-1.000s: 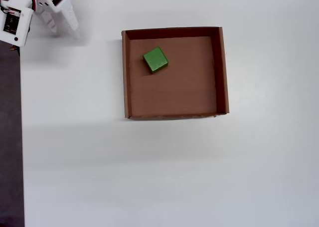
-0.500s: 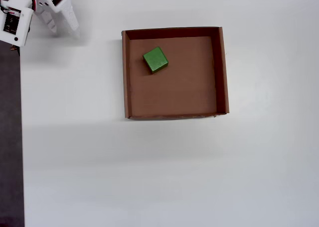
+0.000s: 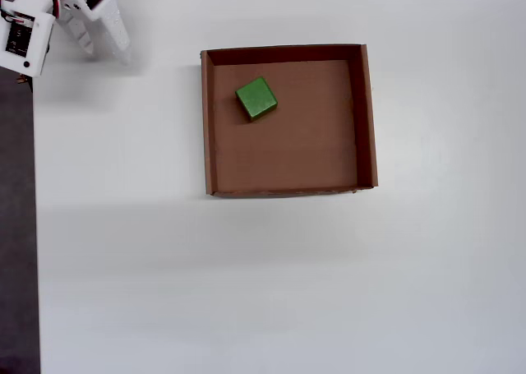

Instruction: Grasp a green cube and put it in a box.

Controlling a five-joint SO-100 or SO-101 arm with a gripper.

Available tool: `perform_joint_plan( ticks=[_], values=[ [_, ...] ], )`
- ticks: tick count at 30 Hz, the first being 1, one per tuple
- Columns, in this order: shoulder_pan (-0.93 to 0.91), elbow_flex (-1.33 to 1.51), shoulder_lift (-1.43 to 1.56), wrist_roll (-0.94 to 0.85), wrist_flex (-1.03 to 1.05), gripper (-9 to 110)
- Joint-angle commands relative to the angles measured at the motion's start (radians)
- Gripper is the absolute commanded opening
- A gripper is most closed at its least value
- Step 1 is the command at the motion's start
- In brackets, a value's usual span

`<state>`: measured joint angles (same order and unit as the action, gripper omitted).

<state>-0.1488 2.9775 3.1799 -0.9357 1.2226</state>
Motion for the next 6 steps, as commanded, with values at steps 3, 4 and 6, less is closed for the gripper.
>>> perform_joint_plan(
  ticks=[3, 4, 6],
  values=[
    [0.006, -0.005, 0.005, 0.006, 0.006, 21],
    [0.006, -0.005, 0.005, 0.006, 0.006, 21],
    [0.006, -0.005, 0.005, 0.006, 0.006, 21]
  ],
)
